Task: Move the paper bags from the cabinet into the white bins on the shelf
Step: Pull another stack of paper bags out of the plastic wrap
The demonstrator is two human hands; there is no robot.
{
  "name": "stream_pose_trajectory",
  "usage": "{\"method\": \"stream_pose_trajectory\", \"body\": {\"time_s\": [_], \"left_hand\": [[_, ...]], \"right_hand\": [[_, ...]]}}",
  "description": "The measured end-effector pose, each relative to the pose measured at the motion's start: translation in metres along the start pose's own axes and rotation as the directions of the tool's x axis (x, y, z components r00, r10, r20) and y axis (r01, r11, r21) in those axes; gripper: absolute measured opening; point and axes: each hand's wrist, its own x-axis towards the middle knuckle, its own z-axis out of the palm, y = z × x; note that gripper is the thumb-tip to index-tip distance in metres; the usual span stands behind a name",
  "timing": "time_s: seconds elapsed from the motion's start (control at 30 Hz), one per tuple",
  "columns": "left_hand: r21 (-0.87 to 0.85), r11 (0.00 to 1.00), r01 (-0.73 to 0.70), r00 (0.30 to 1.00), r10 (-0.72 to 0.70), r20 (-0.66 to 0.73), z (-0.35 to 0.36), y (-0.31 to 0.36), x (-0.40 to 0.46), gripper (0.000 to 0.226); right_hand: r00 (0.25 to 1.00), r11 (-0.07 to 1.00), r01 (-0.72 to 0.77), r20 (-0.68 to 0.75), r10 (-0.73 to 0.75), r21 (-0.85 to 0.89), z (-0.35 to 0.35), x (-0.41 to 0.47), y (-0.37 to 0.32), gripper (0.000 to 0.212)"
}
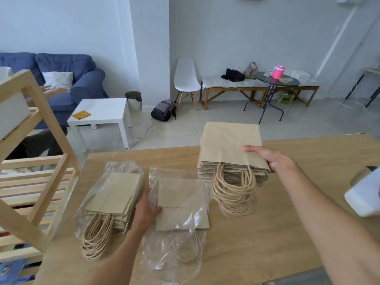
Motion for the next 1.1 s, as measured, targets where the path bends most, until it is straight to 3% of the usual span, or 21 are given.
{"method": "stream_pose_trajectory", "body": {"time_s": [0.1,0.2,0.3,0.37,0.43,0.47,0.53,0.6,0.67,0.77,0.87,1.0,1.1], "left_hand": [[0.105,0.993,-0.050,0.999,0.050,0.008,0.002,0.001,-0.001,0.089],[0.191,0.973,-0.130,0.989,0.141,-0.048,0.000,0.013,-0.003,0.078],[-0.175,0.947,-0.270,0.959,0.249,-0.135,-0.010,0.034,-0.015,0.064],[-0.235,0.896,-0.378,0.918,0.395,0.032,-0.012,0.036,-0.021,0.085],[-0.040,0.882,-0.470,0.839,0.460,0.291,-0.005,0.028,-0.024,0.106],[0.139,0.862,-0.487,0.829,0.406,0.385,-0.002,0.023,-0.025,0.101],[0.441,0.762,-0.474,0.852,0.271,0.448,0.011,0.009,-0.021,0.087],[0.589,0.673,-0.448,0.875,0.197,0.442,0.023,0.006,-0.023,0.093],[0.636,0.649,-0.417,0.891,0.155,0.427,0.032,0.007,-0.025,0.106],[0.573,0.722,-0.388,0.909,0.196,0.368,0.037,0.013,-0.029,0.102],[0.360,0.838,-0.411,0.912,0.377,0.163,0.024,0.028,-0.028,0.097],[0.224,0.765,-0.604,0.781,0.624,-0.024,-0.002,0.059,-0.020,0.124],[0.235,0.591,-0.772,0.602,0.798,-0.029,-0.018,0.076,-0.015,0.114]], "right_hand": [[0.999,1.000,-0.014,0.041,0.014,0.004,0.018,0.004,0.002,0.026],[0.995,0.999,-0.029,0.092,0.030,-0.014,0.032,0.002,0.005,0.037],[0.996,1.000,-0.029,0.088,0.030,-0.012,0.033,0.002,0.004,0.037],[0.997,1.000,-0.019,0.078,0.019,-0.003,0.031,0.001,0.000,0.034],[0.998,1.000,-0.008,0.067,0.008,-0.009,0.029,-0.001,-0.006,0.034],[0.998,1.000,-0.003,0.061,0.004,-0.009,0.028,-0.002,-0.009,0.033],[0.999,1.000,0.005,0.051,-0.005,-0.001,0.025,-0.004,-0.014,0.032],[0.999,1.000,0.012,0.046,-0.012,0.004,0.025,-0.005,-0.017,0.032],[0.998,1.000,0.016,0.053,-0.016,0.007,0.028,-0.006,-0.016,0.030],[0.996,1.000,0.000,0.084,-0.001,0.010,0.037,-0.004,-0.006,0.027],[0.992,0.999,-0.033,0.121,0.030,0.022,0.050,-0.002,0.010,0.022],[0.979,0.994,-0.101,0.181,0.092,0.038,0.076,-0.001,0.032,0.022],[0.967,0.991,-0.135,0.221,0.126,0.025,0.092,0.000,0.044,0.025]]}}
